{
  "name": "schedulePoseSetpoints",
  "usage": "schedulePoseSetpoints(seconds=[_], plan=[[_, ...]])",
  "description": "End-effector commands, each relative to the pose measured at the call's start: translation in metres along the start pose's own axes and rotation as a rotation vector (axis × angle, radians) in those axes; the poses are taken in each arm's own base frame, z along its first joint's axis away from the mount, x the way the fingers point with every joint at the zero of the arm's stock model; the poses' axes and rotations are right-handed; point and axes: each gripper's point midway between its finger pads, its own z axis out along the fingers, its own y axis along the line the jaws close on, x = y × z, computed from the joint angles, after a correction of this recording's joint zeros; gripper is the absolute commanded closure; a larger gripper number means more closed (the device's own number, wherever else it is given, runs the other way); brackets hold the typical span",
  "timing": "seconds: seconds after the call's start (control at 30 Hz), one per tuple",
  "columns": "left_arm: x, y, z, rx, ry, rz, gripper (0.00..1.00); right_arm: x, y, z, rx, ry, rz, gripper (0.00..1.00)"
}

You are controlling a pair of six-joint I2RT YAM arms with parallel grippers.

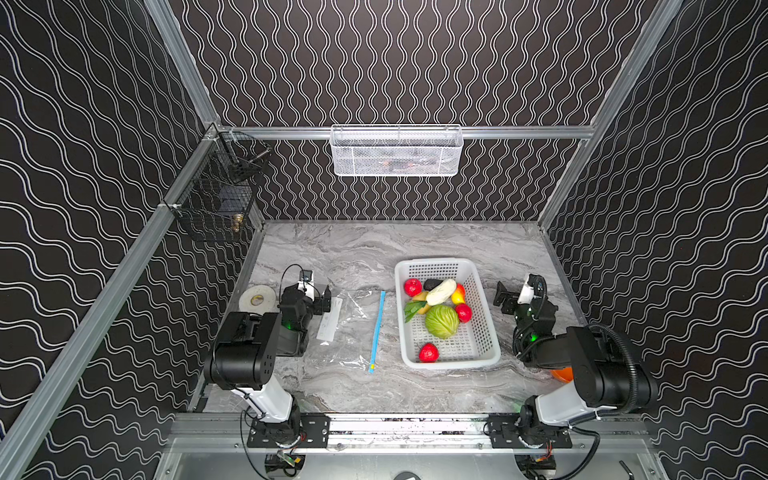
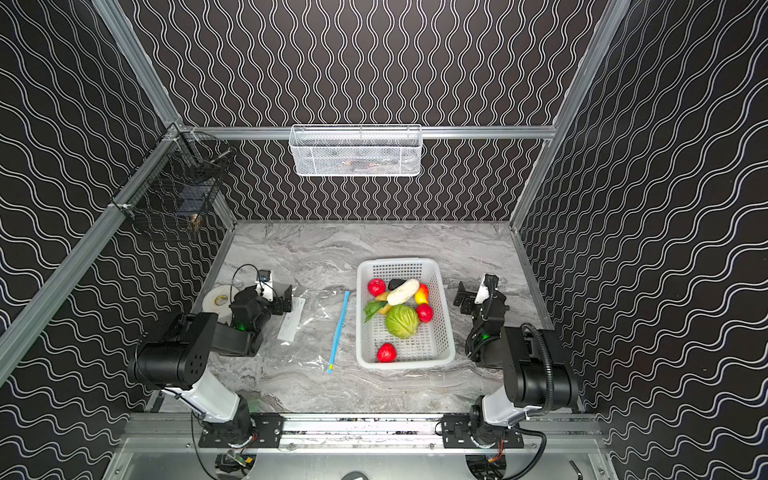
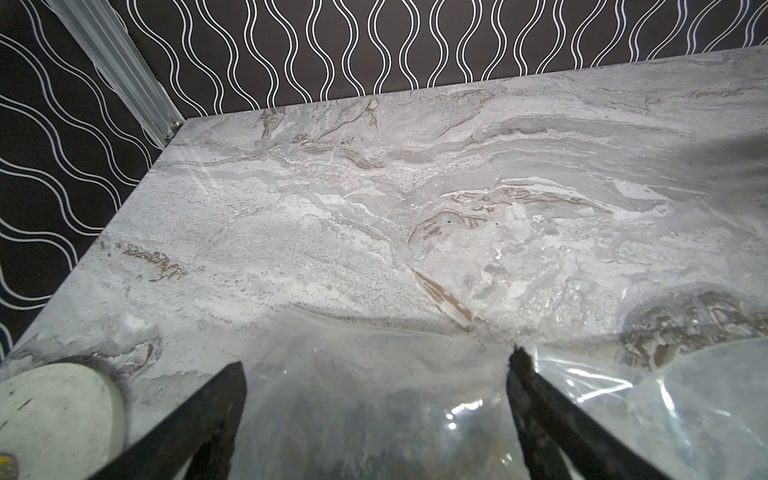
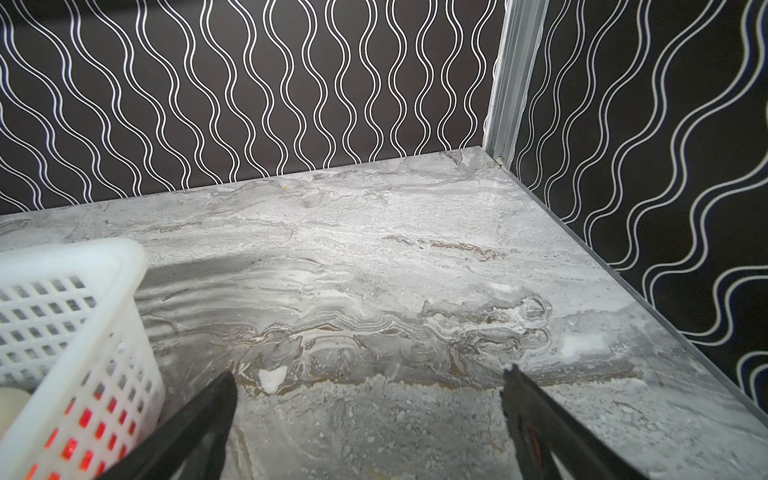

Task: Place the food in the zip-top bag and seal the zipper

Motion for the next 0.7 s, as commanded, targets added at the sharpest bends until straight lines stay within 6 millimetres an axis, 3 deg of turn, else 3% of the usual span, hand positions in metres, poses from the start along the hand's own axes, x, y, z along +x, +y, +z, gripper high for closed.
schedulePoseSetpoints(seconds=[0.0,0.23,0.47,0.67], plan=[[-0.003,0.001,0.0,-0.006,-0.009,0.003,0.01,-0.01,0.0,-0.002,0.004,-0.044,-0.001,0.01],[-0.011,0.022,-0.005,-0.124,0.01,-0.041,0.01,-0.026,0.0,-0.012,0.028,-0.066,-0.006,0.01],[-0.025,0.029,0.006,-0.155,0.151,-0.063,0.01,-0.022,-0.007,0.0,0.101,0.082,0.097,0.01],[-0.042,0.016,0.015,-0.067,0.333,-0.107,0.01,-0.032,-0.005,0.004,0.177,0.168,0.139,0.01]])
